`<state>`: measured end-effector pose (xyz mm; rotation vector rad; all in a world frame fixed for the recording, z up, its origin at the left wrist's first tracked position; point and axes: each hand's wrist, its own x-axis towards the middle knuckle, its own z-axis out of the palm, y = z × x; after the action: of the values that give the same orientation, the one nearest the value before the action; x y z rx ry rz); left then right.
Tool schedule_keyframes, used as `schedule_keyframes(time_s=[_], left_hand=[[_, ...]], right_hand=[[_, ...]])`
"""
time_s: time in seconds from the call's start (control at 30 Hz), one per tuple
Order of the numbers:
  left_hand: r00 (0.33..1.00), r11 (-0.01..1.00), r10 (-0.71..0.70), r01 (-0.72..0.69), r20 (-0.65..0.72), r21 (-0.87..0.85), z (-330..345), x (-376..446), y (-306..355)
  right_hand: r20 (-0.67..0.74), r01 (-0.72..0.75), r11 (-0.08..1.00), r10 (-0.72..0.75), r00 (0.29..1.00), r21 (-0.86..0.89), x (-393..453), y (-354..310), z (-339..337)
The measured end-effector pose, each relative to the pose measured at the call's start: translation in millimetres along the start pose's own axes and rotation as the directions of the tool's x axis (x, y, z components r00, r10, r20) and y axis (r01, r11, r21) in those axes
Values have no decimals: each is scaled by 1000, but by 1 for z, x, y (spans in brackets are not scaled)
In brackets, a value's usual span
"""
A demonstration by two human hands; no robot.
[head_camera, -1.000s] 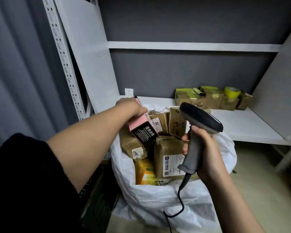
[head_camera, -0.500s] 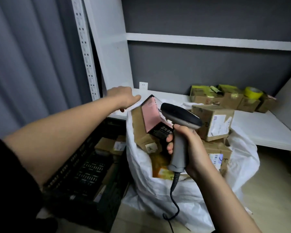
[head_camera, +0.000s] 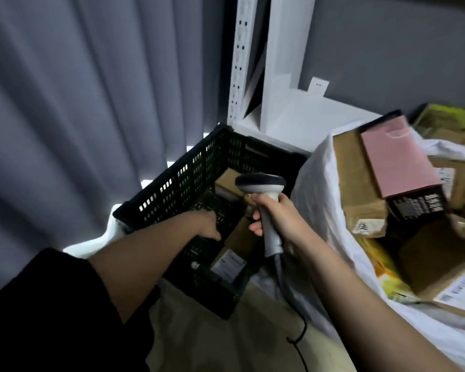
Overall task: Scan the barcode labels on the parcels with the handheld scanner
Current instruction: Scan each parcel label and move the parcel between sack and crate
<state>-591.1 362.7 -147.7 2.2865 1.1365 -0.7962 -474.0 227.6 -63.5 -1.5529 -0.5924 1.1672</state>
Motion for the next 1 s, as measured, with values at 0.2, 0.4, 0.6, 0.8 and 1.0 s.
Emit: schedule_keyframes(time_s=[0.2, 0.4, 0.6, 0.8, 1.0], left_hand=[[989, 978, -23, -7, 143, 207, 62, 85, 14], [921, 958, -119, 8, 371, 286, 133, 158, 27], [952, 967, -33, -46, 303, 251, 123, 145, 34], [936, 996, -90, 84, 340, 31, 149, 152, 25], [942, 983, -174, 147, 287, 112, 90, 126, 14]], right_hand=[[-29, -117, 993, 117, 993, -2, 73, 27, 5], [-58, -121, 992, 124, 991, 44, 110, 56, -5], [-77, -72, 991, 80, 994, 109, 118, 62, -13], [-86, -46, 991, 58, 995, 128, 115, 65, -17], [-106, -26, 991, 40, 994, 129, 102, 60, -13]])
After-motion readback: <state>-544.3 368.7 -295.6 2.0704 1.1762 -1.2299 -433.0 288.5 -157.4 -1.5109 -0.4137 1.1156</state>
